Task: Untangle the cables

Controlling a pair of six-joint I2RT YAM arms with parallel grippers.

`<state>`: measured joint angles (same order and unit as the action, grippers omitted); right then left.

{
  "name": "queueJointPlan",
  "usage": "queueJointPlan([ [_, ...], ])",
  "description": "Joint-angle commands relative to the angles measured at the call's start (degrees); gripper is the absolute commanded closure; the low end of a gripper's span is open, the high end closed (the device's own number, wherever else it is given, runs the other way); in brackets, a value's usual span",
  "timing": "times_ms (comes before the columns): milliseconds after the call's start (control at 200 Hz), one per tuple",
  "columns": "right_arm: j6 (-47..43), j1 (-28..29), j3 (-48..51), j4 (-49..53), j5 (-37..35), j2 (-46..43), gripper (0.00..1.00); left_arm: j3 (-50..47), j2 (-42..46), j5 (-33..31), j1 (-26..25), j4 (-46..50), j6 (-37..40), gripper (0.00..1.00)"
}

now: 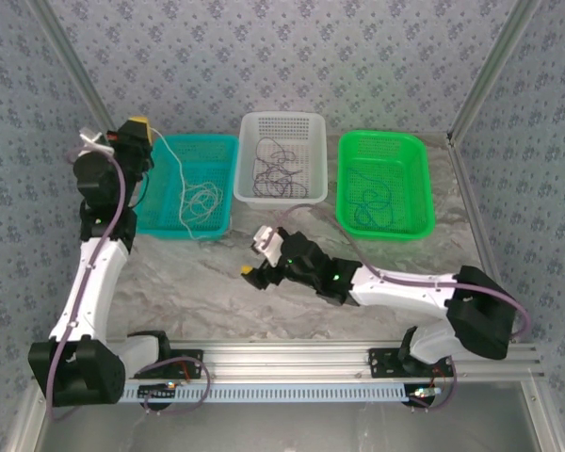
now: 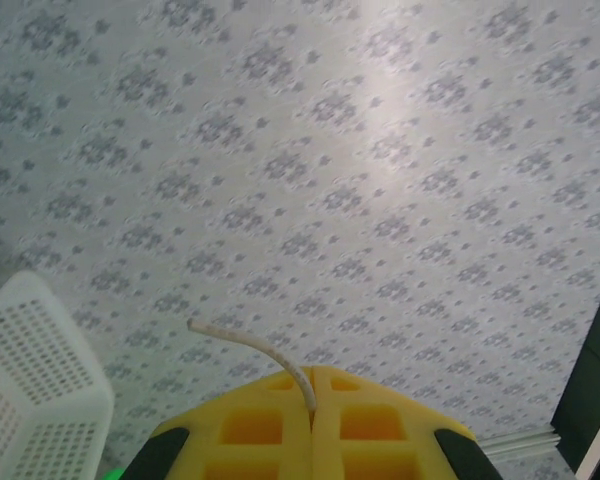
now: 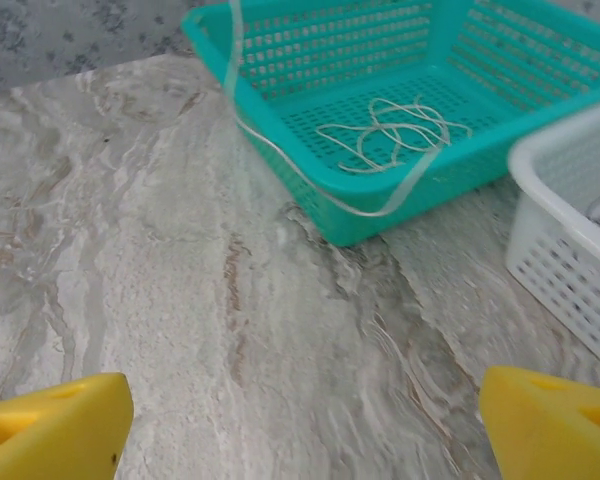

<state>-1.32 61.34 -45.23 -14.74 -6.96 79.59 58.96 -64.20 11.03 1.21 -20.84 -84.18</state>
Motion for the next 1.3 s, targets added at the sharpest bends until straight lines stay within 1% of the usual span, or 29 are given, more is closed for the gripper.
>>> queueJointPlan([
  [0,4.97,-1.62,3.65,0.22,-1.9,-3.8,0.07,3.72,-1.51,2.22,0.37,-0.14,1.48,1.0],
  [80,6.05,-2.51,5.95,0.42,-2.94,-6.45,0.07,4.83,-3.15,3.17,0.4,-1.43,0.7,1.0],
  [170,7.3,-3.42,8.52,0.83,-4.05,-9.51,0.07,5.43,-3.9,2.6,0.86,-3.3,-0.06,1.0],
  [335,9.3,-4.65,12.52,2.04,-5.45,-14.16,0.06,12.34,-7.54,4.6,0.93,-0.9,2.13,1.0],
  [420,9.88,-4.93,14.07,2.42,-6.36,-16.28,0.06,13.81,-9.45,5.36,0.98,-0.94,2.58,1.0],
  [690,12.03,-5.26,17.43,6.29,-10.0,-23.24,0.06,11.31,-12.96,4.79,1.3,-1.11,5.22,1.0],
  [894,13.15,-6.59,19.16,10.96,-12.58,-29.18,0.04,4.92,-14.25,2.13,2.21,-0.35,9.02,1.0],
  [1004,17.45,-10.24,19.11,15.39,-12.22,-30.35,0.04,1.94,-15.92,2.14,2.65,-0.06,10.55,1.0],
  [1124,20.96,-16.42,18.53,17.51,-6.34,-27.86,0.07,0.92,-19.62,6.49,2.6,-0.48,10.94,1.0],
  [1144,21.44,-17.04,18.38,17.52,-5.61,-27.29,0.07,0.97,-20.05,7.35,2.59,-0.48,11.26,0.96],
  [1234,22.33,-18.21,17.56,17.75,-6.57,-25.67,0.08,0.92,-21.36,9.55,2.65,1.71,14.27,0.66],
  [1259,22.26,-18.34,17.34,17.94,-7.01,-25.55,0.08,1.01,-21.33,9.91,2.65,2.91,15.59,0.54],
  [1294,22.11,-18.46,17.03,18.21,-7.55,-25.45,0.08,1.31,-21.02,10.22,2.6,4.93,17.76,0.43],
])
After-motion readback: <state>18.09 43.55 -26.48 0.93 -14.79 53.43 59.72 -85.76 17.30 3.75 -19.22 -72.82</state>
